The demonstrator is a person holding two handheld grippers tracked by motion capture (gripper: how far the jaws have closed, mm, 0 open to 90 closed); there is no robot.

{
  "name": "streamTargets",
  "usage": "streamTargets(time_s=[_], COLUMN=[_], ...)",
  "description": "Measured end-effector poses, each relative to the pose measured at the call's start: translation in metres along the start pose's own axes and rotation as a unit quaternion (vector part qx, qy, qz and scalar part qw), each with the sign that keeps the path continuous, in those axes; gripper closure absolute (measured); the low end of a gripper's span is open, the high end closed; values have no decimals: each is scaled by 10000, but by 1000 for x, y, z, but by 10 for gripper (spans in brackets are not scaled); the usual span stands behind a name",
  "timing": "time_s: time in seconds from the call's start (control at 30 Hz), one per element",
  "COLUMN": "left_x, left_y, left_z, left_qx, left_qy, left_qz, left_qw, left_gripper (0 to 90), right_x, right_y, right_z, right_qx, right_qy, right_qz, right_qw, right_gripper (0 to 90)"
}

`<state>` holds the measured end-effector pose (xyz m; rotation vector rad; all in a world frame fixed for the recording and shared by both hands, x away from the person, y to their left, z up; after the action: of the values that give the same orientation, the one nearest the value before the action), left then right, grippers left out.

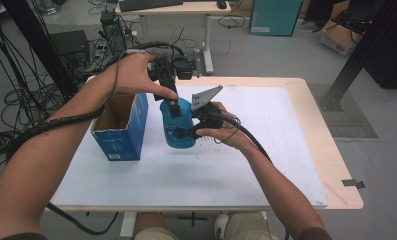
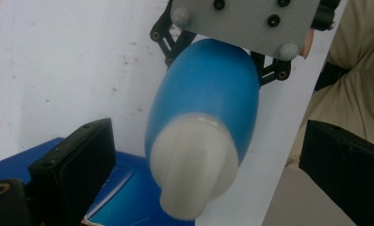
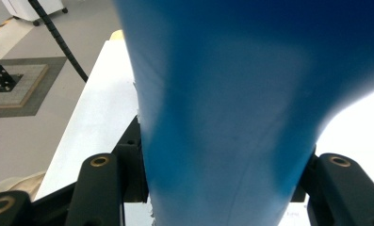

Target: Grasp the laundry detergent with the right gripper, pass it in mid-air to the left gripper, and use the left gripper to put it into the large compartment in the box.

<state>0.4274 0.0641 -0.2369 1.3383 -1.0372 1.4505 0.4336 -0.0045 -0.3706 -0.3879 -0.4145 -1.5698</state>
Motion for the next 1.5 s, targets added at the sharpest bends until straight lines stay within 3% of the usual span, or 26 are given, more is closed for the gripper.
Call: streamTargets(time_s=[0.43,0.6,0.83,1.5], left_x=[-2,-4,-5,-4], left_y=[3,5,7,10], left_z=[-4,-1,2,5], left_qx=[-42,-42,-78,-133], left_qy=[-82,37,0,-40], left_qz=[-67,-67,-151,-103], left_qw=[9999,10000,9999,9999], left_gripper=[47,47,47,47], right_x=[3,3,5,11], right_y=[-4,-5,-5,-5], right_z=[13,14,15,17], right_qx=[90,117,136,139], right_qy=[-1,8,42,98], right_qz=[-9,16,15,-4], right_qw=[10000,9999,9999,9999], right_gripper=[431,431,430,431])
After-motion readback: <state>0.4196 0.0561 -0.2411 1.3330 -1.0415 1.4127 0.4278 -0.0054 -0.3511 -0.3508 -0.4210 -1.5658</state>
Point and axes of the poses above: each handheld gripper's, and its own axes: x roughly backward along the jaws, z roughly out of its top, y roughly to its right, the point moved 6 cm from there along -x, roughly forward along the jaws, and after that the axes turned 2 degrees about x, right-handed, at the moved point
